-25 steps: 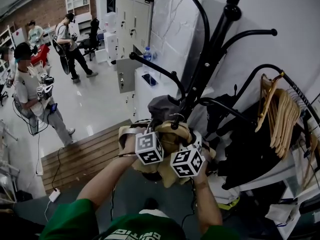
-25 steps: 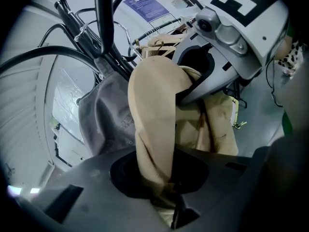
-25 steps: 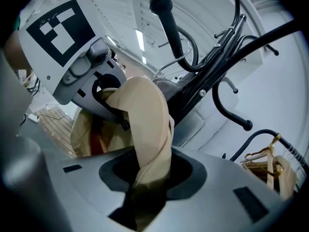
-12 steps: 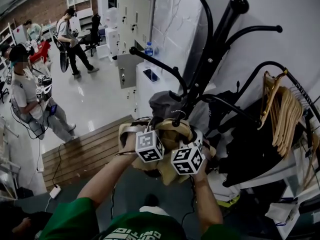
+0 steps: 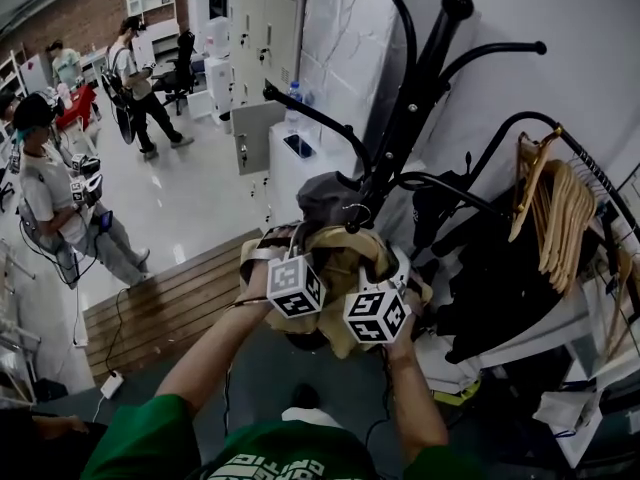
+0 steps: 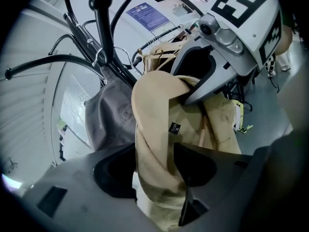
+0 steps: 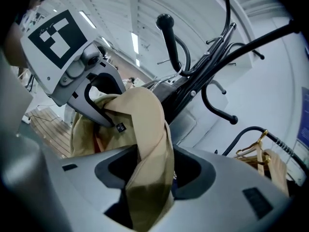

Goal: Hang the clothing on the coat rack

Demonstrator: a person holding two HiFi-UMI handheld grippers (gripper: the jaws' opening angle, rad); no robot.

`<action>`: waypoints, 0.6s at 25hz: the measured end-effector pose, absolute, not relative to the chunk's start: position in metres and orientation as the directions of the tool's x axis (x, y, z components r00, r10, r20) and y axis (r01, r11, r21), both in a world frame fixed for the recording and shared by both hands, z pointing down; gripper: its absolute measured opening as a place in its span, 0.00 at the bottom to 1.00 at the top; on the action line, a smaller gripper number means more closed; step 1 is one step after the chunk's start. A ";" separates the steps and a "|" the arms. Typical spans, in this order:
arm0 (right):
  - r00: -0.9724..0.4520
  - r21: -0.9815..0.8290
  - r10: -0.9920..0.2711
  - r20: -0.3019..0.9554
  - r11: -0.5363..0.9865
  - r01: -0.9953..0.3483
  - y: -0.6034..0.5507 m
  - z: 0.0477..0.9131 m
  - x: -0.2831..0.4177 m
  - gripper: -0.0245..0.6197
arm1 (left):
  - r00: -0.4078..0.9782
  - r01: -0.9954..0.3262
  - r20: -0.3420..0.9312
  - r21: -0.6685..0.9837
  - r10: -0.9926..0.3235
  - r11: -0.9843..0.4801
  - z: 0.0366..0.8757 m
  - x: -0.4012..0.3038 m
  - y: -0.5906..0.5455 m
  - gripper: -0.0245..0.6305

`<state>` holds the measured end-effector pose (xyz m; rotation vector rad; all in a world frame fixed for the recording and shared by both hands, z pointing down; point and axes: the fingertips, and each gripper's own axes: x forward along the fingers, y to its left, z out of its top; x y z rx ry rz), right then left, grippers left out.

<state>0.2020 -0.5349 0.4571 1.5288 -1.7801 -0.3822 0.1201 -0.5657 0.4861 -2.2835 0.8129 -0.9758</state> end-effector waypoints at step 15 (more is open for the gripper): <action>-0.098 0.445 -0.958 0.270 0.214 -0.870 -0.388 0.454 0.186 0.30 | 0.608 -0.542 0.316 -0.506 -0.729 -0.671 0.474 0.046 -0.439 0.39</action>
